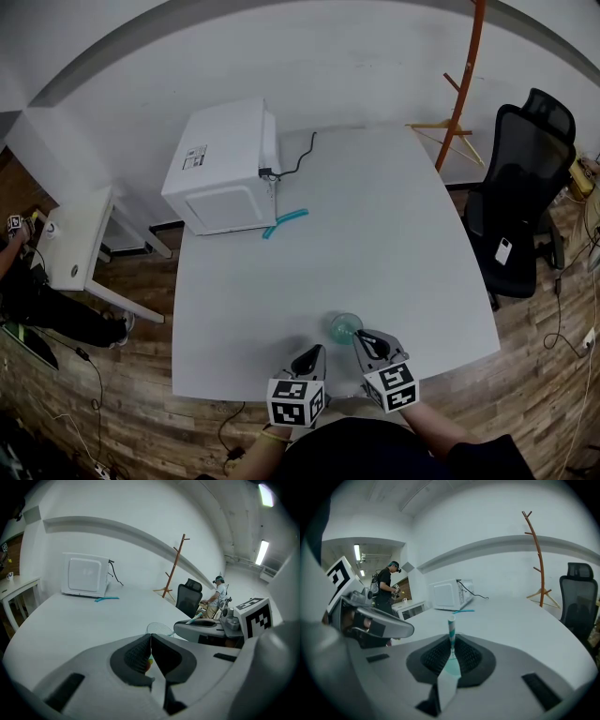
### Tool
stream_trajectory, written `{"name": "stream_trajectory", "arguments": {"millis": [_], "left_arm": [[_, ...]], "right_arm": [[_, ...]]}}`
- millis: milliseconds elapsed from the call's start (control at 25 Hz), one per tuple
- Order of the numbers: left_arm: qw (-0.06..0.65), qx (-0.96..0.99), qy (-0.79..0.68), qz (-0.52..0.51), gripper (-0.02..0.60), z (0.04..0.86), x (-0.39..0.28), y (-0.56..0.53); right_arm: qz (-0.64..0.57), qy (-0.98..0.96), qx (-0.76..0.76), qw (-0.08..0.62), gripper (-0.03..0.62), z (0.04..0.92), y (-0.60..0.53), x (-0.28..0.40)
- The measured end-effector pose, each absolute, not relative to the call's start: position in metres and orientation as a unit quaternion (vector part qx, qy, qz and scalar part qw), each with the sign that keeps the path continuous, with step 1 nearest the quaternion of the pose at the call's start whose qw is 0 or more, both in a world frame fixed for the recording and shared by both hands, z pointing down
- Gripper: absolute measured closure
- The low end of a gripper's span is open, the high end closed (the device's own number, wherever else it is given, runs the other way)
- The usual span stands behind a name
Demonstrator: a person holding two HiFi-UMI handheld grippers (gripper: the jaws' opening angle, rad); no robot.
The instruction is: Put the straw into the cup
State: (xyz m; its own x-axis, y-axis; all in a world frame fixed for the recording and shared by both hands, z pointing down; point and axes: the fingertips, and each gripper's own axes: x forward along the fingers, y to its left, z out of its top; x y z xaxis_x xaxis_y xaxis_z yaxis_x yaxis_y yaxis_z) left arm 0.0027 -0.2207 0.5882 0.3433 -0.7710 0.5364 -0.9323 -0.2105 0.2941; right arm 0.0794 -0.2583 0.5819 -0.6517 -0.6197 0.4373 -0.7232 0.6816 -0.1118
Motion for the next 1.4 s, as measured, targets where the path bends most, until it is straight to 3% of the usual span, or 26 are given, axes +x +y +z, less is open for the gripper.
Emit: {"name": "stream_trajectory", "arguments": {"millis": [480, 520, 560, 600, 1400], "left_arm": [[0.287, 0.774, -0.547, 0.136, 0.561, 0.586, 0.006, -0.222], [0.287, 0.775, -0.546, 0.137, 0.561, 0.586, 0.007, -0.222], [0.287, 0.775, -0.545, 0.137, 0.561, 0.586, 0.007, -0.222], [0.287, 0.776, -0.545, 0.138, 0.561, 0.586, 0.007, -0.221], [0.280, 0.791, -0.525, 0.144, 0.561, 0.583, 0.009, -0.207]], "right_arm": [[0.144, -0.897, 0.379, 0.174, 0.551, 0.582, -0.258, 0.080], [0.150, -0.898, 0.378, 0.170, 0.520, 0.582, -0.258, 0.080], [0.155, -0.898, 0.377, 0.168, 0.434, 0.582, -0.258, 0.080], [0.159, -0.897, 0.377, 0.169, 0.398, 0.583, -0.258, 0.081], [0.171, -0.877, 0.412, 0.179, 0.384, 0.589, -0.237, 0.095]]}}
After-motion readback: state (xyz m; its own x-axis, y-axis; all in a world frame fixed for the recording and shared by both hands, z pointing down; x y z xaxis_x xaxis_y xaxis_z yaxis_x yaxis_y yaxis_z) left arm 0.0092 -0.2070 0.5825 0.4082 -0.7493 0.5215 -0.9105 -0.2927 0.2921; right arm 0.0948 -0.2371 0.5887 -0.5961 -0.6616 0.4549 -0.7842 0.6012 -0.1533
